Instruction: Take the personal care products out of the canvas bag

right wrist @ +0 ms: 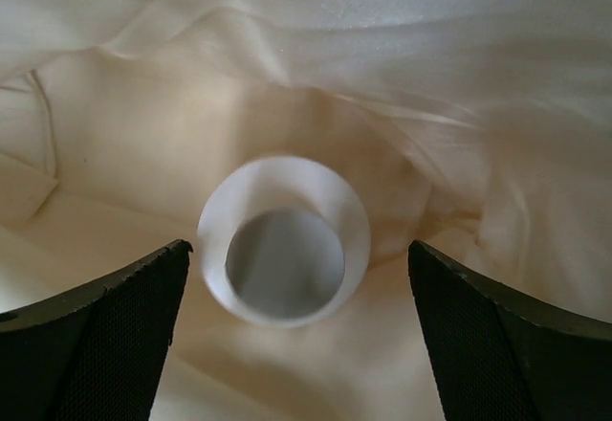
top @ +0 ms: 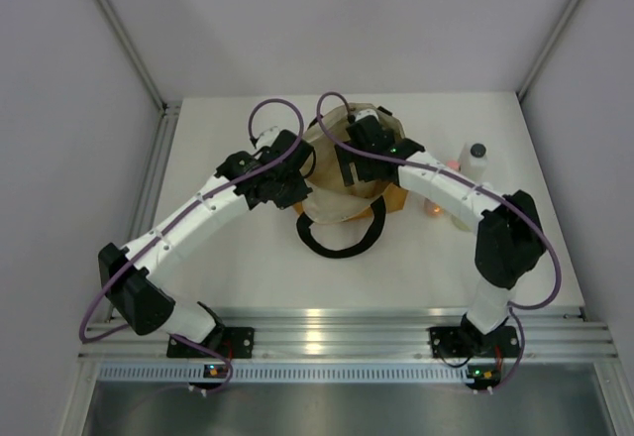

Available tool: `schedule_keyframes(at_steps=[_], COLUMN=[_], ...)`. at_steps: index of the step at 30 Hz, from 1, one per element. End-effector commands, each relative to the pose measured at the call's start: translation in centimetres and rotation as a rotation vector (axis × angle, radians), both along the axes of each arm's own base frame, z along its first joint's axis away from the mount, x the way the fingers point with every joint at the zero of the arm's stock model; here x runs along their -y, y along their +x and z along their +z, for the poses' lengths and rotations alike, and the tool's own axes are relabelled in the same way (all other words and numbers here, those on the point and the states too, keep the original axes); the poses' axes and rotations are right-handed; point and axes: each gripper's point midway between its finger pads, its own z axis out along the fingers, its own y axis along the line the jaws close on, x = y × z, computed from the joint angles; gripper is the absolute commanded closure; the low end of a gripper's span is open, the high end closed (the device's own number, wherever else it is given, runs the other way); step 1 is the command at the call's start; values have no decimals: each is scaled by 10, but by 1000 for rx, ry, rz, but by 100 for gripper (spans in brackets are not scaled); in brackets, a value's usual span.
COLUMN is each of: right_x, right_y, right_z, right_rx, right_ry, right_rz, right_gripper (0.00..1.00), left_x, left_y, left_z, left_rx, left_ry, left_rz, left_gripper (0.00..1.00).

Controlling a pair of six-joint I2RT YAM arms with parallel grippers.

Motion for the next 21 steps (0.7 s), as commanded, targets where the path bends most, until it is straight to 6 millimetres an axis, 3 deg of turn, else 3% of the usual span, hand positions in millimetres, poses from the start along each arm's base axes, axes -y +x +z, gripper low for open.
schedule_keyframes(at_steps=[1,8,14,17,18,20,21], right_x=[-6,-5,-7,-9,-9,-10,-12], right_y=[24,34,32,32,32,32,31], right_z=[1,-24,-36,-39,-37,-27,-22], right_rx=[45,1,-17,-13,-7,19,27], right_ry=[60,72,80,86,92,109,116], right_rz=[-3,-3,17,28,31,34,43], right_gripper=[7,11,28,46,57,68,82], left_x=[3,1,0,0,0,0,0], left_y=[-2,-3,-4,-4,-4,-4,-4], left_z=[7,9,7,7,7,7,8], left_rx=[13,22,21,17,17,19,21], left_ry=[-33,-30,-26,-25,-27,-24,-27], left_rz=[-7,-10,-9,-12,-12,-14,-13], left_gripper=[100,100,100,100,100,100,100])
